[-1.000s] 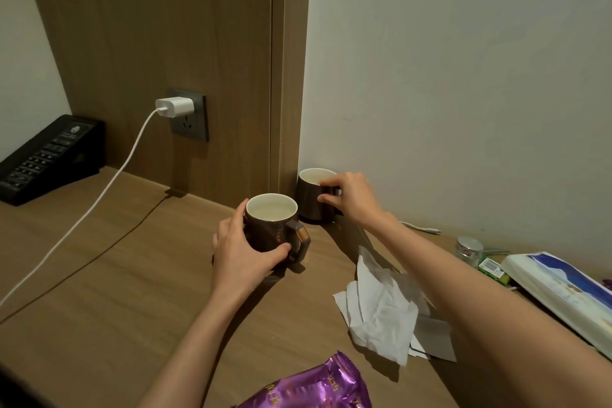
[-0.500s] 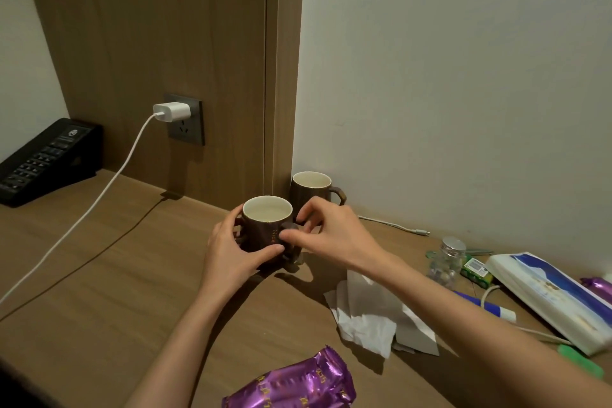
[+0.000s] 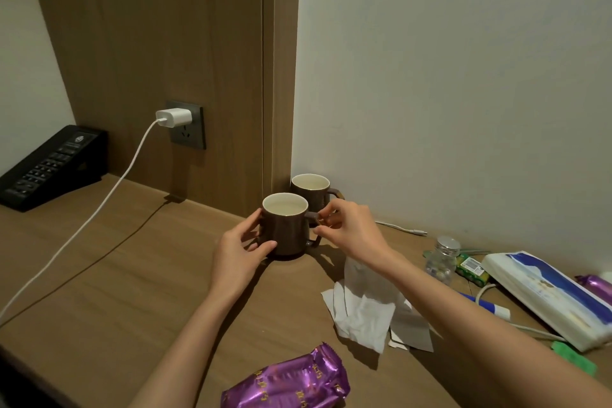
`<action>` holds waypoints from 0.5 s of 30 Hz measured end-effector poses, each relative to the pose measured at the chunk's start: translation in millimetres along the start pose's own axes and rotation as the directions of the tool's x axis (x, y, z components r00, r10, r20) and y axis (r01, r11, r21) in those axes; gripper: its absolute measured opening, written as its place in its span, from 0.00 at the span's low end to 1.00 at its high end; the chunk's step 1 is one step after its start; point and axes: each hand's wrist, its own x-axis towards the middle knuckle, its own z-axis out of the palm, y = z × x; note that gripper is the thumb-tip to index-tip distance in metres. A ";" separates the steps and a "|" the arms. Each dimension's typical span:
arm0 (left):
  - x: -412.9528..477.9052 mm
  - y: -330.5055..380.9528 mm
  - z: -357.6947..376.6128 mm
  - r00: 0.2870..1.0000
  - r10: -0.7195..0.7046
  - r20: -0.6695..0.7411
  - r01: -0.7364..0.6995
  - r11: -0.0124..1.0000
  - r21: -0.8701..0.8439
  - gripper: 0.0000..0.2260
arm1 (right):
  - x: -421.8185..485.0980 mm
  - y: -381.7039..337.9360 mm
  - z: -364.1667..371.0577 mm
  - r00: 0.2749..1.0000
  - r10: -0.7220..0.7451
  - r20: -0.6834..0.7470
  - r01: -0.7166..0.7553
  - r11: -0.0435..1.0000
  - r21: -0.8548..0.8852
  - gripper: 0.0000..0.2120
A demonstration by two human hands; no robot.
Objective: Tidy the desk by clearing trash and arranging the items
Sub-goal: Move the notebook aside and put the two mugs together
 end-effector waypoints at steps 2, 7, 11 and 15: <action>1.3 -0.6 2.9 1.000 0.009 -0.010 -0.009 1.000 0.027 0.30 | 3.1 3.1 -1.0 1.000 0.005 -0.010 -0.005 1.000 0.010 0.10; 5.4 -0.4 7.2 0.999 0.040 -0.026 -0.038 0.997 0.061 0.30 | 11.2 10.0 0.5 1.000 0.007 -0.030 -0.006 0.999 0.033 0.10; 6.0 -0.5 10.8 0.996 0.071 -0.053 -0.066 0.992 0.104 0.30 | 13.5 13.2 -0.7 0.999 0.018 -0.037 -0.016 0.998 0.058 0.10; 7.0 -1.7 12.1 0.996 0.066 -0.058 -0.060 0.993 0.103 0.31 | 13.5 13.0 0.2 0.999 0.016 -0.034 -0.014 0.998 0.053 0.10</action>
